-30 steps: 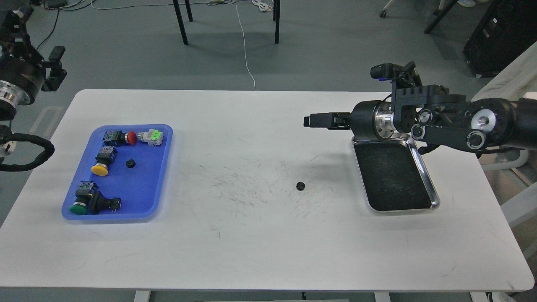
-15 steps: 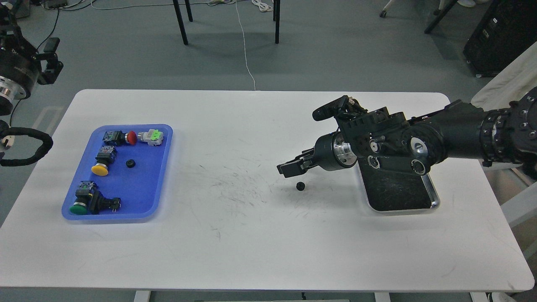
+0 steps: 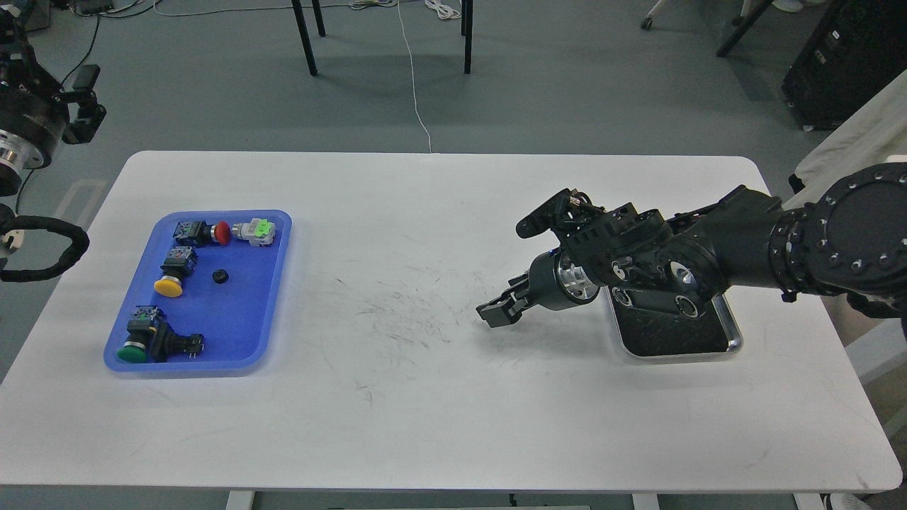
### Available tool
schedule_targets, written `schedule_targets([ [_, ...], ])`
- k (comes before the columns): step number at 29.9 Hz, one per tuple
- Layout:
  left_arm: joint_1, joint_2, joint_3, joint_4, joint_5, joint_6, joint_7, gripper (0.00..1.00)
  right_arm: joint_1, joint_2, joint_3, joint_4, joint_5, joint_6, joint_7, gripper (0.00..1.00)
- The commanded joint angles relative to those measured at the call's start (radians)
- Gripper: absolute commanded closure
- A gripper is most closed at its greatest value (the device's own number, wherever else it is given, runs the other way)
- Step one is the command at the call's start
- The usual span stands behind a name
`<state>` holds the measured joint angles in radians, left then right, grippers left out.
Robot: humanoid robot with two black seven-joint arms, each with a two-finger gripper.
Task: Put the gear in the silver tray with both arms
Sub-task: 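Reach the right gripper toward the black gear on the table, then lower the right gripper and close it on the black gear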
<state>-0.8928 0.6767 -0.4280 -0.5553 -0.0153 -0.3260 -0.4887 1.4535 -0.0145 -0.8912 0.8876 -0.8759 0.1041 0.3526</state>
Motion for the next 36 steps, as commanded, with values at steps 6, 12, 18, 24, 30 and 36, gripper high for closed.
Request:
schedule_targets([
  [6, 0.003, 0.000, 0.000, 0.002, 0.000, -0.001, 0.000, 0.03, -0.001, 0.015, -0.043, -0.015, -0.025, 0.003, 0.006, 0.29],
  [12, 0.003, 0.000, 0.002, 0.003, 0.000, -0.001, 0.000, 0.03, 0.001, 0.015, -0.048, -0.016, -0.025, 0.005, 0.014, 0.29],
  [18, 0.005, 0.000, 0.002, 0.003, 0.001, 0.004, 0.000, 0.03, -0.016, 0.015, -0.054, -0.019, -0.028, 0.005, 0.017, 0.34],
  [24, 0.006, 0.000, 0.002, 0.003, 0.001, 0.007, 0.000, 0.02, -0.030, 0.015, -0.061, -0.038, -0.051, 0.005, 0.040, 0.40],
  [30, 0.006, 0.000, 0.002, 0.003, 0.001, 0.008, 0.000, 0.03, -0.036, 0.015, -0.061, -0.048, -0.054, 0.005, 0.042, 0.46],
  [36, 0.006, 0.000, 0.002, 0.003, 0.001, 0.008, 0.000, 0.02, -0.039, 0.015, -0.061, -0.061, -0.055, 0.005, 0.042, 0.52],
])
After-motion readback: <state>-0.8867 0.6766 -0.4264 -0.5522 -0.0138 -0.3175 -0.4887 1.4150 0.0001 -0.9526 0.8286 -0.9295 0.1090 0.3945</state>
